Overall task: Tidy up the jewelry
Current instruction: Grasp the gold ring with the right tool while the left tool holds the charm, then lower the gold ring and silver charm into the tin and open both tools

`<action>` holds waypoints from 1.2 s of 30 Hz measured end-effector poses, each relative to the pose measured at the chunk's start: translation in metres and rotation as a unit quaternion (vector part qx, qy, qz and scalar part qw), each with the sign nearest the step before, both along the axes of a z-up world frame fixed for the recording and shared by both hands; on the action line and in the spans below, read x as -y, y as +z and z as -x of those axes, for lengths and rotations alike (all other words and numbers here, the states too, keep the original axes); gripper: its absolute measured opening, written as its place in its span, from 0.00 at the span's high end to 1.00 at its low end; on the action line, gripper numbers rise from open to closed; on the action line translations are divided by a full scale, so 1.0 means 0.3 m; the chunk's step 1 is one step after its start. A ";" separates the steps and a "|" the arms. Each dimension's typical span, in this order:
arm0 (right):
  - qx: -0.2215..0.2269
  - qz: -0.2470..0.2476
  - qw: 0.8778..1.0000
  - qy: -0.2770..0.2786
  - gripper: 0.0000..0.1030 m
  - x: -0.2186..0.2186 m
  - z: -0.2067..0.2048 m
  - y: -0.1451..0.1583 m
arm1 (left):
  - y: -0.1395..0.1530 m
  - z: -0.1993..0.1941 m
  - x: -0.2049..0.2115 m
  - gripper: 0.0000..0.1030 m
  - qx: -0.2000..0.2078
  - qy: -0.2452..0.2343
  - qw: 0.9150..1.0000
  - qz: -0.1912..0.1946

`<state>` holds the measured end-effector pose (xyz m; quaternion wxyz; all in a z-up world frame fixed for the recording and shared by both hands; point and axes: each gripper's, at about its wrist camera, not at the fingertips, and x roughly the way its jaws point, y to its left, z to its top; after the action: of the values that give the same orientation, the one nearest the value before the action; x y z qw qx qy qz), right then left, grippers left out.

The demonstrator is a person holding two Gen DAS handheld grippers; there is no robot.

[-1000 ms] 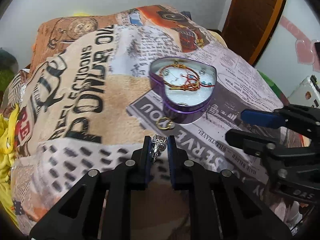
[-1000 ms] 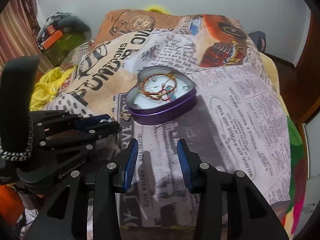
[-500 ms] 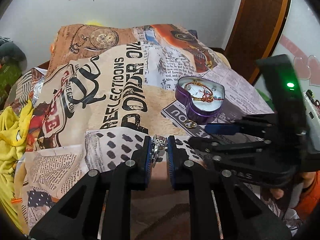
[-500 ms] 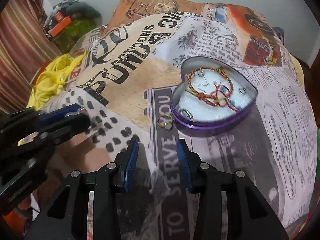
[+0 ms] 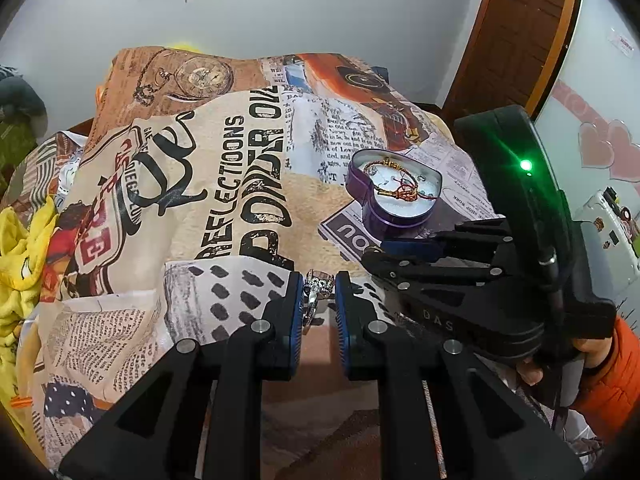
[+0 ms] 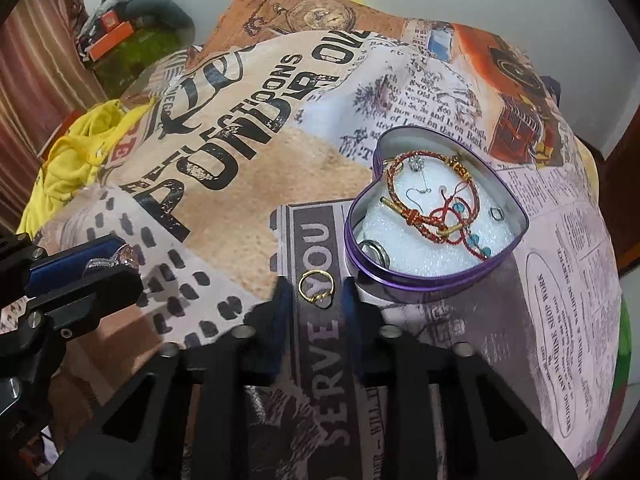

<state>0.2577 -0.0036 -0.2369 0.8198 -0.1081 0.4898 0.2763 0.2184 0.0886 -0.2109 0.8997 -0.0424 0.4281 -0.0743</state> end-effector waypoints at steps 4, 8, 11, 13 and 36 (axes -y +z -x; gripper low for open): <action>0.012 0.007 1.000 0.005 0.84 -0.004 0.011 0.006 | -0.001 -0.004 -0.002 0.86 -0.002 0.003 1.000 -0.002; 0.012 -0.003 1.000 0.004 0.84 0.013 0.022 0.022 | 0.010 -0.009 0.010 0.86 0.000 0.003 1.000 -0.008; 0.018 -0.017 1.000 0.001 0.84 0.048 0.036 0.052 | 0.026 -0.013 0.025 0.86 0.003 0.001 1.000 -0.012; 0.022 -0.028 0.999 -0.002 0.84 0.072 0.042 0.073 | 0.038 -0.018 0.039 0.86 0.006 -0.001 1.000 -0.014; 0.104 -0.088 0.988 -0.066 0.84 0.298 -0.026 0.257 | 0.125 -0.184 0.224 0.86 0.035 -0.041 0.998 -0.027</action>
<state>0.2655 -0.0931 -0.1596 0.8892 -0.0311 0.3815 0.2508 0.2737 0.0215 -0.1734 0.9109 0.0019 0.4000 -0.1009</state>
